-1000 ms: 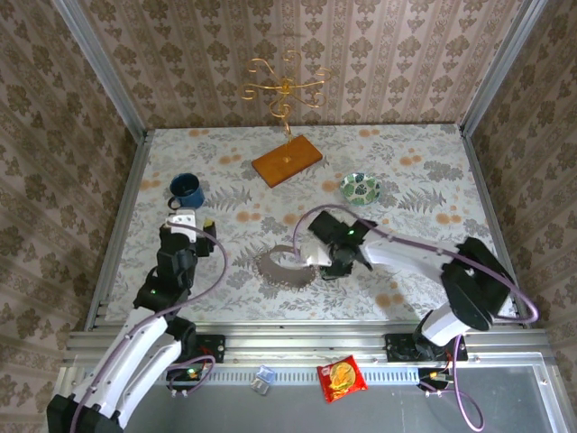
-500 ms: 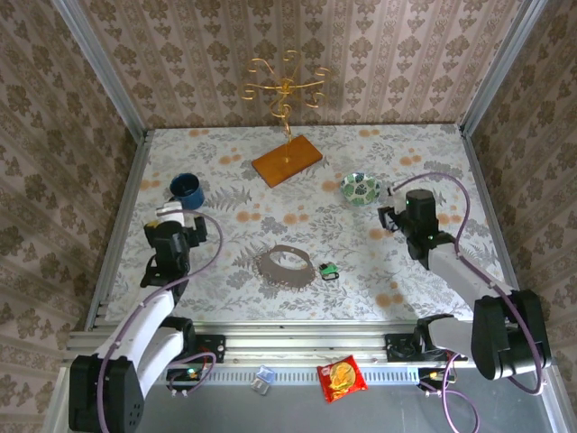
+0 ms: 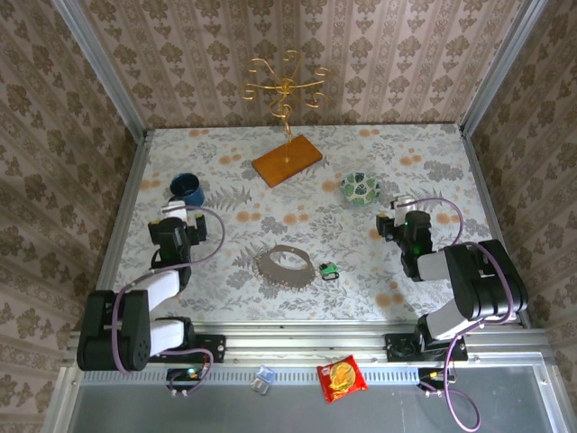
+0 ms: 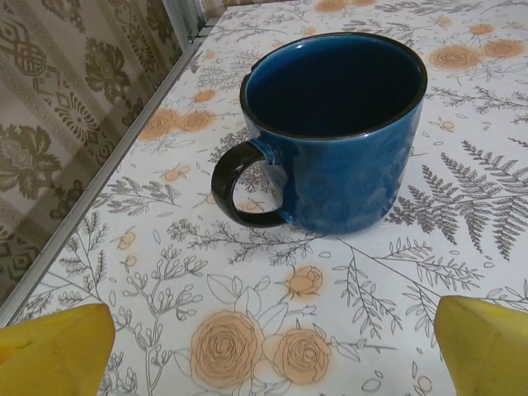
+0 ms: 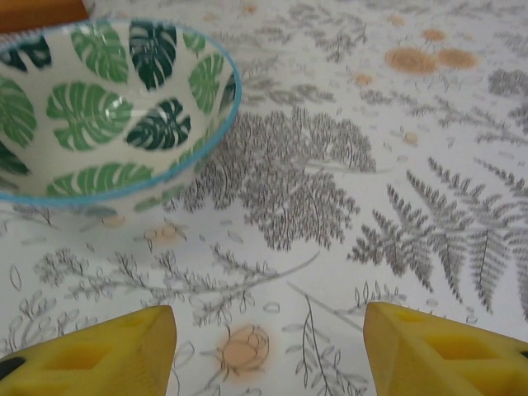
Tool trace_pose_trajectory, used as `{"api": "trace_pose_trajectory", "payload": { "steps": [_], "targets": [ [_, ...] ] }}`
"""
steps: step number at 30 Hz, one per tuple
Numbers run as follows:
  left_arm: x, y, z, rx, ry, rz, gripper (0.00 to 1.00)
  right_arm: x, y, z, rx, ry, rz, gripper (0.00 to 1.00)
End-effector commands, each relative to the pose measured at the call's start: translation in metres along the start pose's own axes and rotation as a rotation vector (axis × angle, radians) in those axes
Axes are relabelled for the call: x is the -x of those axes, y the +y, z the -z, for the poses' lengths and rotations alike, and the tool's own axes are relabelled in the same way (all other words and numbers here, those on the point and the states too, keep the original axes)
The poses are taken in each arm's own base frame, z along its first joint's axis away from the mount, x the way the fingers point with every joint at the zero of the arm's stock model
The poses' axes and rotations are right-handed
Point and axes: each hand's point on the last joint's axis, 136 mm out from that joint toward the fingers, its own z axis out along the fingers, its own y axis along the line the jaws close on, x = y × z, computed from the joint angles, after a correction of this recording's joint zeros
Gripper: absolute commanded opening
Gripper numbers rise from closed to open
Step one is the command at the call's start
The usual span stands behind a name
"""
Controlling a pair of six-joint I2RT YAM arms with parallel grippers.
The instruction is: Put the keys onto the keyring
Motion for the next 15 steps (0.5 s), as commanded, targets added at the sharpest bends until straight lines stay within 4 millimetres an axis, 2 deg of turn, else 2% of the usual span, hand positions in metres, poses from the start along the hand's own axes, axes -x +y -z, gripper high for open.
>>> {"api": "trace_pose_trajectory", "payload": {
  "steps": [1,5,9,13,15],
  "targets": [
    [0.034,-0.004,-0.009,-0.035,-0.120,0.002,1.00,0.039,-0.004,-0.004,0.015,-0.110,-0.038,0.64],
    [0.036,-0.012,-0.024,-0.074,-0.131,0.004,1.00,0.038,-0.008,-0.007,0.027,-0.090,-0.063,0.65],
    [0.020,-0.023,-0.040,-0.111,-0.138,-0.010,1.00,0.039,-0.009,-0.008,0.029,-0.089,-0.074,0.67],
    [0.021,-0.030,-0.042,-0.153,-0.133,-0.029,1.00,0.039,-0.010,-0.009,0.029,-0.085,-0.079,0.67],
    [0.019,-0.023,-0.044,-0.122,-0.107,-0.001,1.00,0.039,-0.011,-0.009,0.025,-0.084,-0.084,0.67]
  ]
}}
